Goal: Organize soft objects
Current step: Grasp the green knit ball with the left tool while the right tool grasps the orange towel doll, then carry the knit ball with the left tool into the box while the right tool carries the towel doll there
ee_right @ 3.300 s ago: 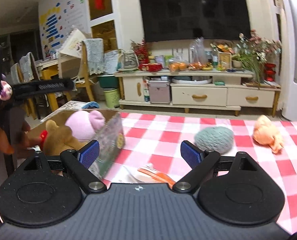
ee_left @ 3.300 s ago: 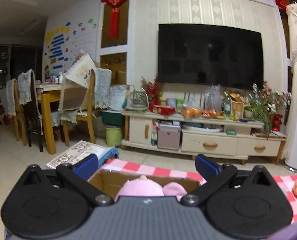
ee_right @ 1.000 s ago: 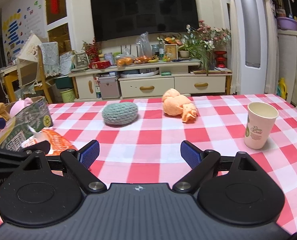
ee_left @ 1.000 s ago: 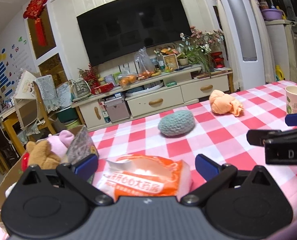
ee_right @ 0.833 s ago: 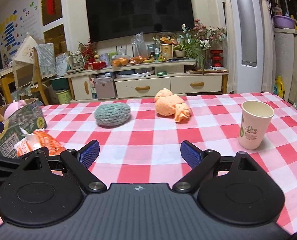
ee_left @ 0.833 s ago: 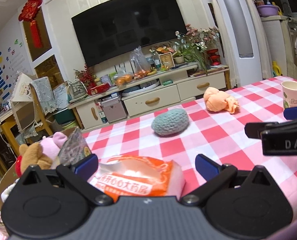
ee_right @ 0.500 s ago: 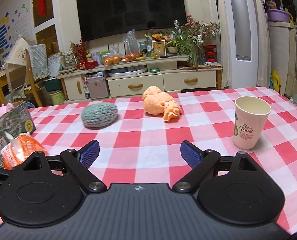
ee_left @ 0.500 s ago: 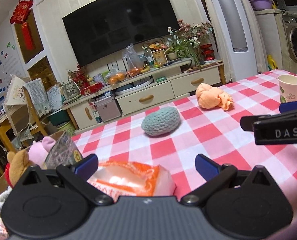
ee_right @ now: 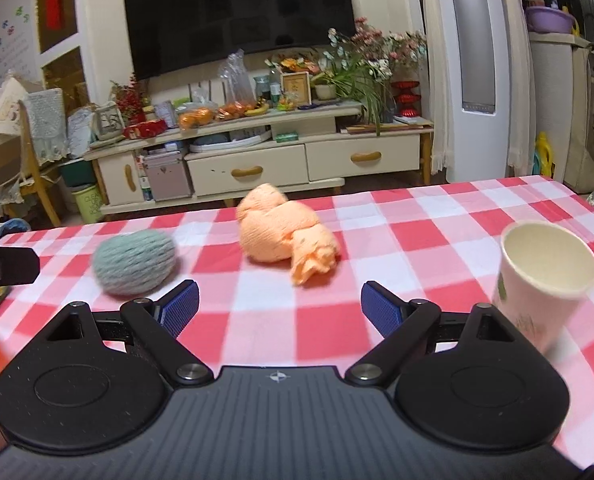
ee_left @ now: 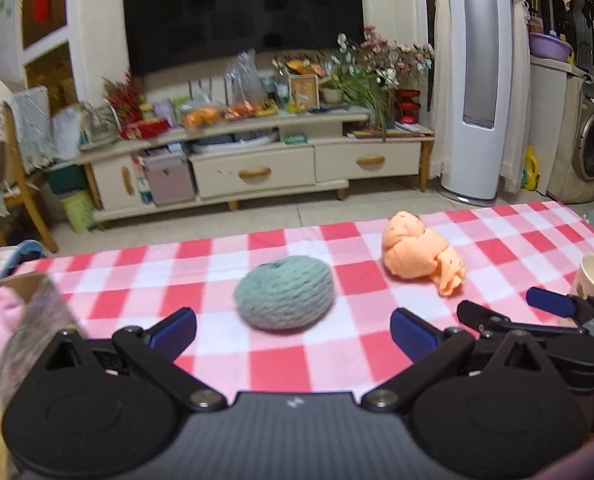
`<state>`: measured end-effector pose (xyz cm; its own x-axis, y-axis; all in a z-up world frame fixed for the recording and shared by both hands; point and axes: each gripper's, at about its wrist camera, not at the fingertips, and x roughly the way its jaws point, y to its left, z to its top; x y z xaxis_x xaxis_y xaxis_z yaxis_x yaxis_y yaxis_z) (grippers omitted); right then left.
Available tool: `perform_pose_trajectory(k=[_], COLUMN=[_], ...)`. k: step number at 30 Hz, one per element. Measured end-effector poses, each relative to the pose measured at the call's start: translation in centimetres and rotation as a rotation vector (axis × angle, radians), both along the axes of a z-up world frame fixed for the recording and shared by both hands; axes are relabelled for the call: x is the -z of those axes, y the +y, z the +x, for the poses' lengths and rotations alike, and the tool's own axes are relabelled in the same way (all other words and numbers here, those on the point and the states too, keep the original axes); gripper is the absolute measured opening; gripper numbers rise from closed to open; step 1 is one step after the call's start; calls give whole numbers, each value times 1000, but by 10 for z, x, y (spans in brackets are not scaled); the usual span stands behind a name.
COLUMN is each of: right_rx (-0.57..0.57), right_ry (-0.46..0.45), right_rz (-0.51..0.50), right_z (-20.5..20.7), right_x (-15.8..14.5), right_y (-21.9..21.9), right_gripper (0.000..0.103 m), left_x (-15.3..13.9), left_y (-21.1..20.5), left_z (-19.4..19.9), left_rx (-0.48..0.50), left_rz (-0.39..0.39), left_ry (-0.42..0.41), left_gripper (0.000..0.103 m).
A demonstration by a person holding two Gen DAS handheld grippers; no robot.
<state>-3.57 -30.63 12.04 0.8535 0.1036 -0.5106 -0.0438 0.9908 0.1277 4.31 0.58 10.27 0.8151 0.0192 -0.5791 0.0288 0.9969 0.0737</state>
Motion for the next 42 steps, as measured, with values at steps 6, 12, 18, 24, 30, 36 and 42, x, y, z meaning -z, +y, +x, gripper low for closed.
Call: perform_pose_trajectory(k=[6, 12, 18, 24, 30, 36, 42], right_rx=[-9, -69, -97, -91, -74, -74, -53], right_ry=[28, 27, 9, 54, 94, 91, 63], right_rz=[55, 58, 11, 41, 70, 64, 54], right_z=[55, 97, 126, 149, 155, 153, 139], right_x=[11, 22, 26, 42, 48, 49, 45], right_y=[-15, -9, 6, 11, 9, 10, 9], right_gripper=[103, 103, 103, 103, 103, 98, 94], left_x=[20, 47, 65, 75, 79, 75, 63], left_y=[-7, -4, 5, 4, 2, -2, -4], left_z=[60, 102, 126, 140, 143, 139, 124], left_rx=[-13, -43, -82, -79, -68, -57, -51], left_rz=[-1, 8, -14, 21, 36, 39, 3], left_ry=[82, 169, 218, 246, 253, 248, 224], left_gripper=[102, 102, 102, 102, 89, 75, 73])
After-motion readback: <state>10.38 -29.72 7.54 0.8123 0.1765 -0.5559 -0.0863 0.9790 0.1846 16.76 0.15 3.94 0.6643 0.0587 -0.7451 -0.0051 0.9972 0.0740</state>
